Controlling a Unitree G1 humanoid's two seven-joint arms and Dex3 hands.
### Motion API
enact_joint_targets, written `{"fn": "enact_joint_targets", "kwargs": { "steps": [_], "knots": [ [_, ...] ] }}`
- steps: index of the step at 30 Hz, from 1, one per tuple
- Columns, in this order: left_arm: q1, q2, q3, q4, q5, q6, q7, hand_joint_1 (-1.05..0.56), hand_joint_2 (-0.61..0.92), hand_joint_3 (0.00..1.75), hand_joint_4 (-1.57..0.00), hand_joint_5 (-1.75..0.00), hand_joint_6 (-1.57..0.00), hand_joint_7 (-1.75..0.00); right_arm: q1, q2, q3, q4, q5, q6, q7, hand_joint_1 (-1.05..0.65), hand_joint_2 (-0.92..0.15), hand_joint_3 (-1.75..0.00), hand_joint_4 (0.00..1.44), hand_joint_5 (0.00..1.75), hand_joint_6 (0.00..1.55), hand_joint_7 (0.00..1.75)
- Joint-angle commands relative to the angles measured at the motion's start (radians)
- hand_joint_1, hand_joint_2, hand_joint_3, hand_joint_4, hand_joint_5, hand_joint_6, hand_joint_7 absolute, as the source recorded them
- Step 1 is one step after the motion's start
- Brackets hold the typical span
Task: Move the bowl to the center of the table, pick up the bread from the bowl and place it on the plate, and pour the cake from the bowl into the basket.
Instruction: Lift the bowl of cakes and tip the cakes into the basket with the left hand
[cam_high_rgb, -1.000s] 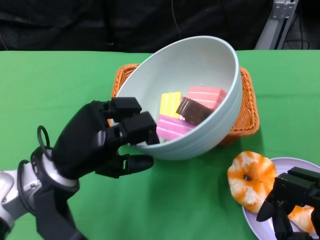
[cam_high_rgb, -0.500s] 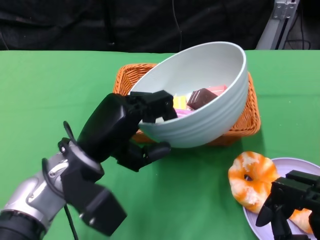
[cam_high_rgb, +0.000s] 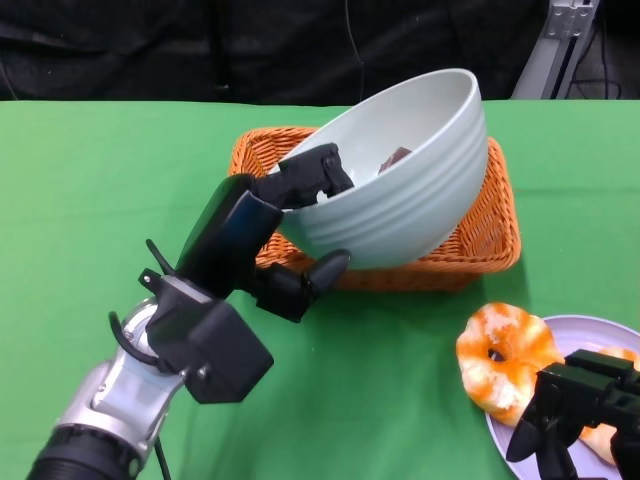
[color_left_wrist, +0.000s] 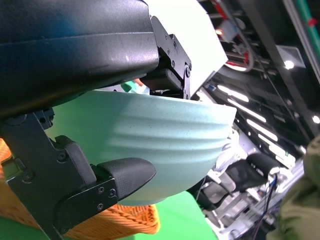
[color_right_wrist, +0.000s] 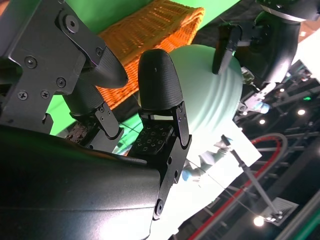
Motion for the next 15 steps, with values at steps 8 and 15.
{"fn": "enact_joint_targets", "kwargs": {
  "steps": [8,15],
  "knots": [
    [-0.024,-0.101,0.085,-0.045,-0.164,0.106,-0.094,-0.14,0.26,1.66,-1.03,-1.75,-0.83,-1.75,0.004,-0.005,0.011,-0.001,-0.004,-0.012,-0.018,0.01,-0.03,-1.75,1.04,1.64,1.0,1.38],
    [-0.022,-0.153,0.11,-0.095,-0.18,0.176,-0.093,-0.15,0.27,1.66,-1.02,-1.75,-0.82,-1.75,0.006,-0.007,0.011,0.002,0.003,-0.011,-0.02,0.01,-0.04,-1.75,1.05,1.64,1.01,1.4]
  ]
}}
